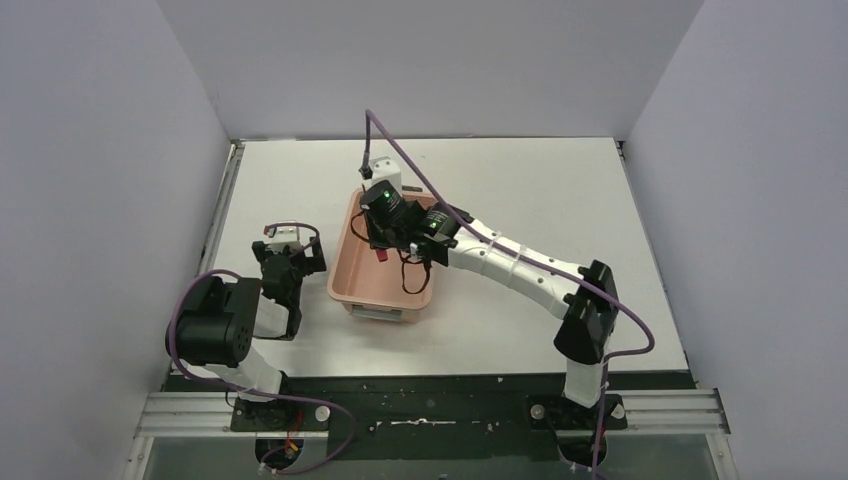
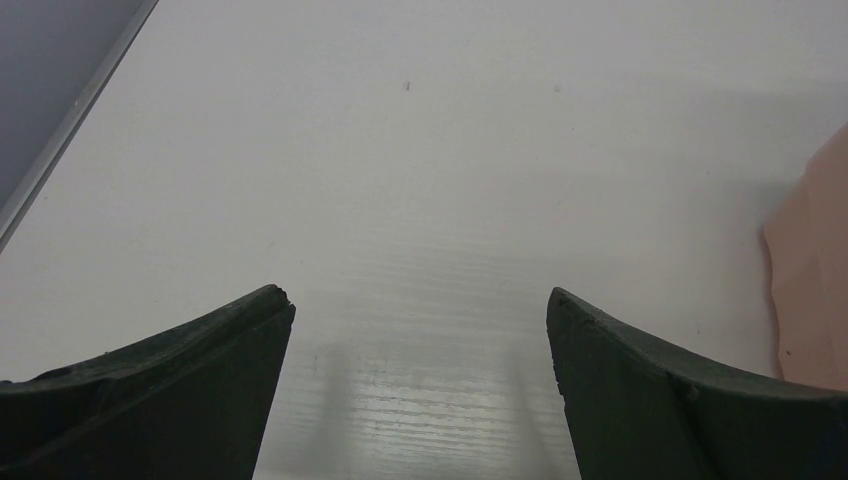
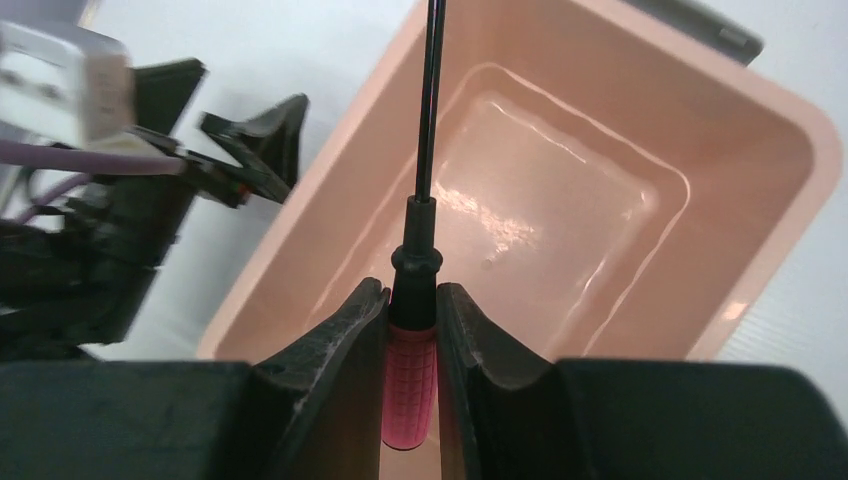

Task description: Put the screwdriver in the bin

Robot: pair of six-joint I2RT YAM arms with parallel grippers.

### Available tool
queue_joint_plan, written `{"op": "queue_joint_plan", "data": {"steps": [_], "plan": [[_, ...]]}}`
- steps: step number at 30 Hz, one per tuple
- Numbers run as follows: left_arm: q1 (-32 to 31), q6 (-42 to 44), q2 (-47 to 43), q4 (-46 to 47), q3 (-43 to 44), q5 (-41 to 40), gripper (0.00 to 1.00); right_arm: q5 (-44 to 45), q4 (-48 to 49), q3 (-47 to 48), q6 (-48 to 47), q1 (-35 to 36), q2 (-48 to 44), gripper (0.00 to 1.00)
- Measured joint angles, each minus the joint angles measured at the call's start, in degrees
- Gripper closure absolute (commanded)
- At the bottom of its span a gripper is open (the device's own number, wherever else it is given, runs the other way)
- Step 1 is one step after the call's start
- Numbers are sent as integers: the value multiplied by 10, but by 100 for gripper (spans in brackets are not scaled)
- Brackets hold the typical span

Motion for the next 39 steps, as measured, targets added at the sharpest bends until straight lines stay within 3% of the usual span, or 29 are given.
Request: {"op": "queue_joint_plan", "data": {"steps": [6,14,20,25,31,37,39], "plan": [[0,0,0,0,0,0,3,3,60,-95,21,-13,61,100],[0,0,0,0,0,0,3,3,78,-136,40,-17,163,99],[0,0,0,0,0,0,3,-2,99,-155,58,-24,173,65],[0,0,0,0,0,0,3,-2,104,-160,65,-29,172,50],[0,0,0,0,0,0,3,8,83,-142,56,-31,161,41],[0,0,0,0,0,0,3,29,65,-97,28,-31,83,1],[0,0,0,0,0,0,3,38,65,-78,13,-31,49,0]]}}
